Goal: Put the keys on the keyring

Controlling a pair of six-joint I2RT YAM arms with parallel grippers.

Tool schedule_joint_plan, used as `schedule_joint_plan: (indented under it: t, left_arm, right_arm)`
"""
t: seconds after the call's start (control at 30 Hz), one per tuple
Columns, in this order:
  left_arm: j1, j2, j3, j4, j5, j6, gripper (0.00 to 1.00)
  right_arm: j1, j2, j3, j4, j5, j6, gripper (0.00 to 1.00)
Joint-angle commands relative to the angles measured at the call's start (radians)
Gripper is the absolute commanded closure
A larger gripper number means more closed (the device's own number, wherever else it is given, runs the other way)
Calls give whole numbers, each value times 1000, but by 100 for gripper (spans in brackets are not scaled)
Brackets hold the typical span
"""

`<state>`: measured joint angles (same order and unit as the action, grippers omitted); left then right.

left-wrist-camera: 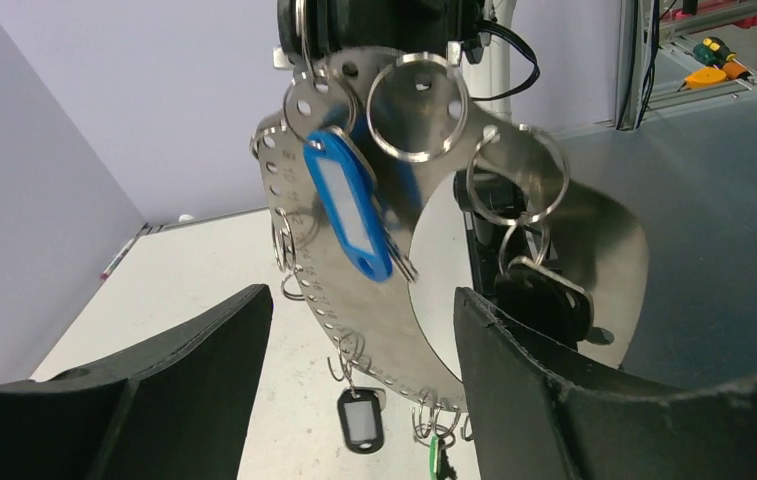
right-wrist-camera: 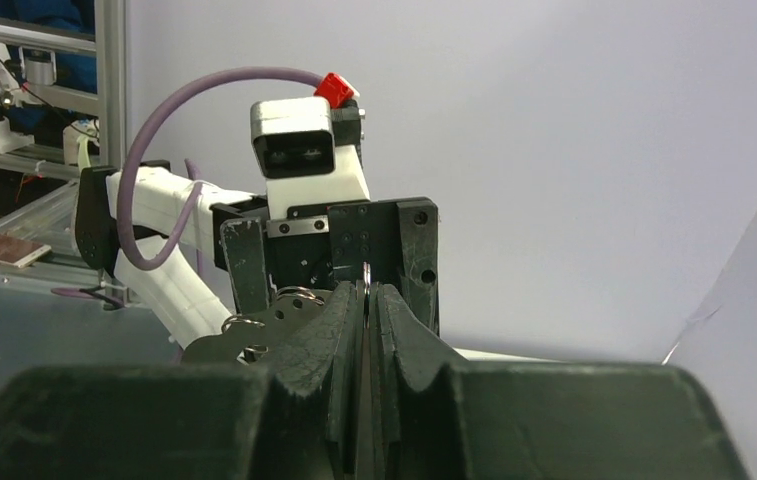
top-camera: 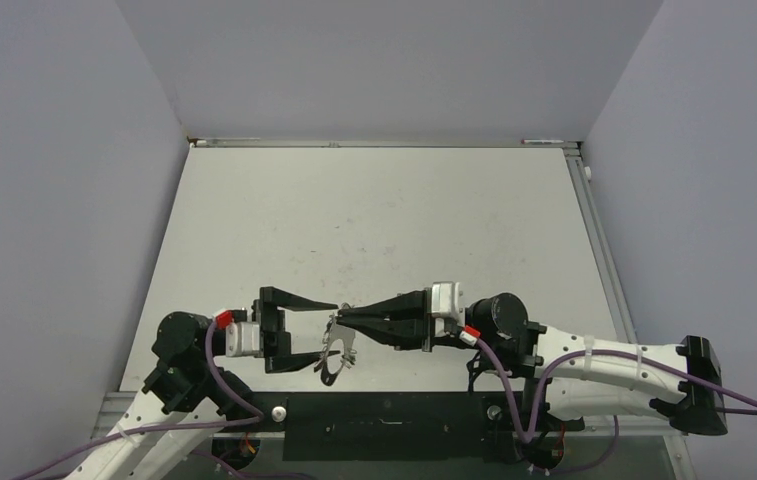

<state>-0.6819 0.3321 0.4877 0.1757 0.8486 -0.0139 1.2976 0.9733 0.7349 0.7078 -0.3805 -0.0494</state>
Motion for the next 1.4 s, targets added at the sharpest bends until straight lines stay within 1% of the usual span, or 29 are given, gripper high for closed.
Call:
schedule_joint_plan:
  t: [0.0, 0.1, 0.2, 0.27, 0.3, 0.33, 0.43, 0.53, 0.63, 0.73, 0.93, 1.07, 1.37]
  left_arm:
    - [-5, -10, 6, 13, -18, 8, 38]
    - [-5, -11, 13, -4, -35, 46, 43]
    - [-5, -13, 18, -19, -48, 63, 54]
    - [-5, -14, 20, -24, -50, 68, 64]
    - [-5, -15, 21, -27, -51, 69, 67]
    - [-5, -14, 22, -28, -51, 71, 68]
    - [-3, -16, 24, -34, -55, 75, 67]
    - [-4, -25, 22, -34, -62, 77, 54]
    - [-4, -24, 20, -31, -62, 74, 47]
    - [-4, -26, 20, -30, -64, 73, 45]
    - [-4, -26, 20, -30, -66, 73, 45]
    - [-4, -25, 21, -30, -64, 75, 50]
    - [-4, -32, 24, -42, -64, 84, 69]
  right_arm:
    - [11, 30, 30, 59, 9, -5, 95]
    - [13, 42, 32, 62, 3, 0, 95]
    - [14, 44, 36, 58, 0, 2, 95]
    - [17, 42, 42, 53, -2, 6, 95]
    - [18, 40, 43, 50, -3, 7, 95]
    - [19, 38, 43, 50, -2, 7, 95]
    - [20, 34, 40, 45, 4, 8, 95]
    - [21, 33, 37, 44, 9, 6, 95]
    - [21, 37, 40, 45, 8, 3, 95]
    - [22, 44, 45, 44, 5, 2, 95]
    - [24, 50, 50, 45, -1, 9, 95]
    - [27, 45, 49, 44, 0, 8, 95]
    - [29, 29, 56, 8, 13, -13, 95]
